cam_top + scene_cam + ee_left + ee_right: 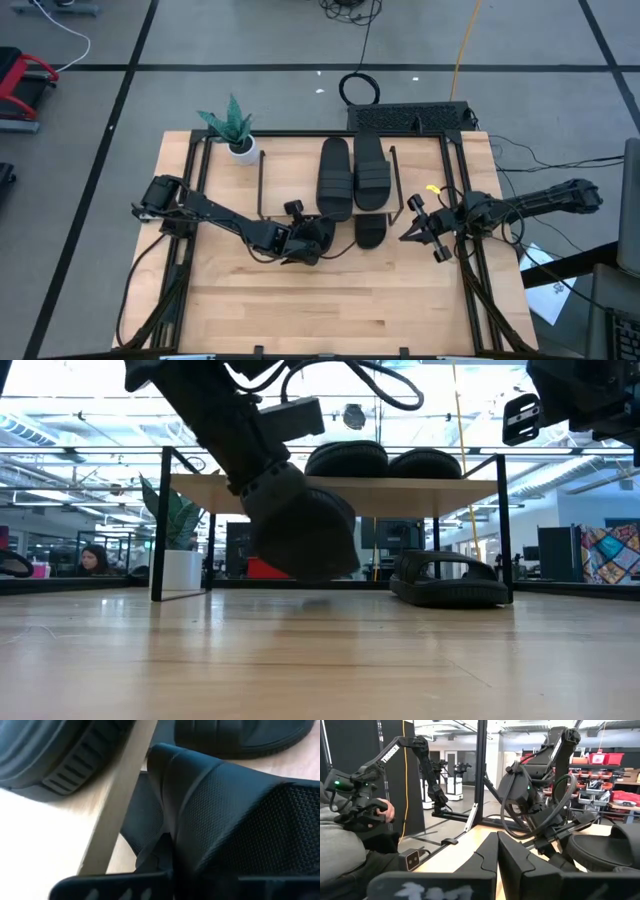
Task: Pick and place slides into the shelf
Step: Put the black slide under the shelf
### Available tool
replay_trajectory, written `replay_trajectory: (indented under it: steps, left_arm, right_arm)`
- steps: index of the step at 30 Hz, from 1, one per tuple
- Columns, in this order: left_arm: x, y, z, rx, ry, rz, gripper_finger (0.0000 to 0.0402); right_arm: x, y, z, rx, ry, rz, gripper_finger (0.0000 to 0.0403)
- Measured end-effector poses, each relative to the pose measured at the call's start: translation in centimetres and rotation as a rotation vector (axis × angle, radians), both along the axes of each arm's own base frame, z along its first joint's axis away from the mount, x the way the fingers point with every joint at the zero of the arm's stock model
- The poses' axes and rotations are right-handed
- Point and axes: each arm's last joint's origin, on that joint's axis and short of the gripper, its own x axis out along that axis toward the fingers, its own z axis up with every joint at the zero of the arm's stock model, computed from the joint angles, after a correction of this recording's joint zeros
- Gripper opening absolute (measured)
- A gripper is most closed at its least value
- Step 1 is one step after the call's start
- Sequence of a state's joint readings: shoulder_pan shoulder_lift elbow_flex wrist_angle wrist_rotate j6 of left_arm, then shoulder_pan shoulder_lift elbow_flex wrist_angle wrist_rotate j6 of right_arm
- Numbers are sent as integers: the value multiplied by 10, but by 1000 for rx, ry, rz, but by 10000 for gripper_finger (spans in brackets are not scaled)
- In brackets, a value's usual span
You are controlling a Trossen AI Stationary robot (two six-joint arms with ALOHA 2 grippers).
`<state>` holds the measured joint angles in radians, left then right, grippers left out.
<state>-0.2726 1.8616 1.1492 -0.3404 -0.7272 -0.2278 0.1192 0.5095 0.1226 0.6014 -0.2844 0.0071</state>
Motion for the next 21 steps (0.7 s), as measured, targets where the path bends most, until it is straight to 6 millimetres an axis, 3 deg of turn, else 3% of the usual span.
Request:
replay_trajectory:
  steps: [5,17,21]
  left_arm:
    - [0,0,0,-39,-16,13,43]
    - [-2,-11,-1,-72,-6,-27,206]
    - [-3,-21,-7,-208,14,-87,234]
  right_arm:
    - [0,0,0,5,2,1,0]
    - [0,0,0,6,2,1,0]
    - [0,0,0,7,2,2,0]
